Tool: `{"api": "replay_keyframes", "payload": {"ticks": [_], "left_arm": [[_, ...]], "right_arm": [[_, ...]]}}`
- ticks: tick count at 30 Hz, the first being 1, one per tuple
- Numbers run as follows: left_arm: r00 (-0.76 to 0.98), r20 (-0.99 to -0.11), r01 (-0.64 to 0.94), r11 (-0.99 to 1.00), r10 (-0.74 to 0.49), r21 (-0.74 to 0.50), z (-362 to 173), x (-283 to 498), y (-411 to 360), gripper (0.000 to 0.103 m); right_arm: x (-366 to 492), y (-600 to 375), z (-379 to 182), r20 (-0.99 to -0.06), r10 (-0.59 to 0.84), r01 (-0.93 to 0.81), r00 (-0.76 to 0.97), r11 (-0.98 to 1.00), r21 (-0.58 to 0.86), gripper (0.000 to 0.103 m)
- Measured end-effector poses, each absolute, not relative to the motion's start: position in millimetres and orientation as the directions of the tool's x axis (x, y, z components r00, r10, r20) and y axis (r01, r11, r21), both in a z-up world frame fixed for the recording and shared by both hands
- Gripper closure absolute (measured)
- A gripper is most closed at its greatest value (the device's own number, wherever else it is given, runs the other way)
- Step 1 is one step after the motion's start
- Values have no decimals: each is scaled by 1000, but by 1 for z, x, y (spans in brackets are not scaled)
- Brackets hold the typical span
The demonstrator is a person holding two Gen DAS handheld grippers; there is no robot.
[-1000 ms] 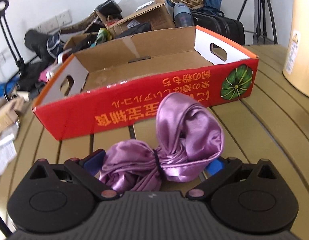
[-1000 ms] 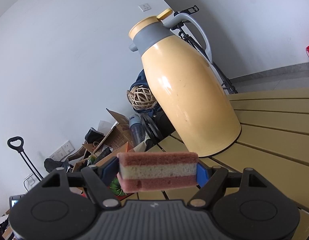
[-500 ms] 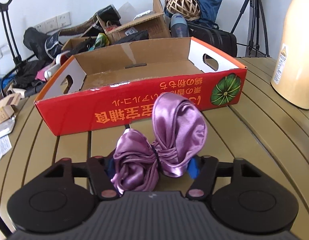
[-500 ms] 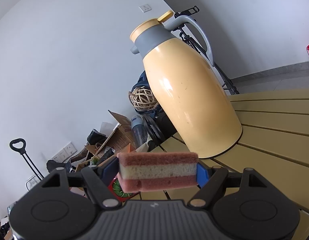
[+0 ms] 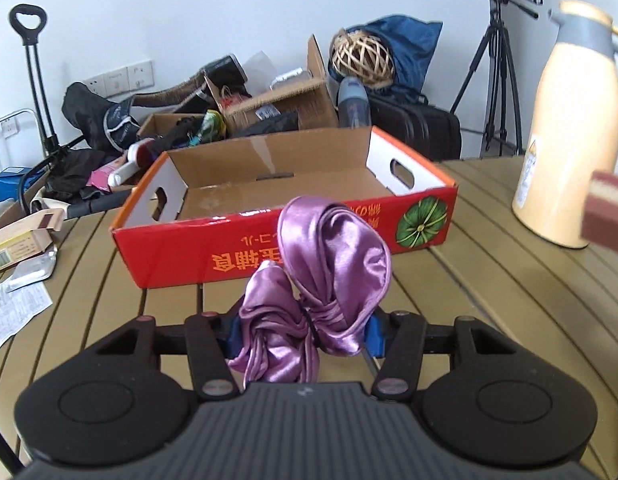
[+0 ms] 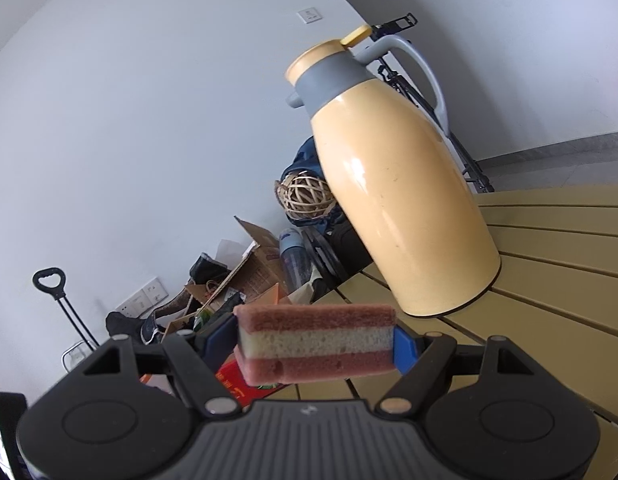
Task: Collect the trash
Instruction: 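Carry the sponge and purple bow down over the black bin with both grippers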
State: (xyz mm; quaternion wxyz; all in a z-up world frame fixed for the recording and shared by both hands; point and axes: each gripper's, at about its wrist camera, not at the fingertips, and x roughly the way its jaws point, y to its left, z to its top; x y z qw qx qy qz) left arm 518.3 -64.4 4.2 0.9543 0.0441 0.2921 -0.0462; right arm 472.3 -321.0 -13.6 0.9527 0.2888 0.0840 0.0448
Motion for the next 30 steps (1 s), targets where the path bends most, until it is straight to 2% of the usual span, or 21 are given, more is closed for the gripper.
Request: {"api": "replay_keyframes", "payload": {"ticks": [9, 30], "left_arm": [[854, -510, 110, 994, -106, -22, 37, 464, -51, 48], [888, -444, 99, 992, -121, -73, 72, 309, -50, 48]], "right_arm": [[449, -296, -1, -121, 183, -102, 976, 866, 490, 26], [327, -280, 13, -60, 253, -209, 966, 892, 401, 26]]}}
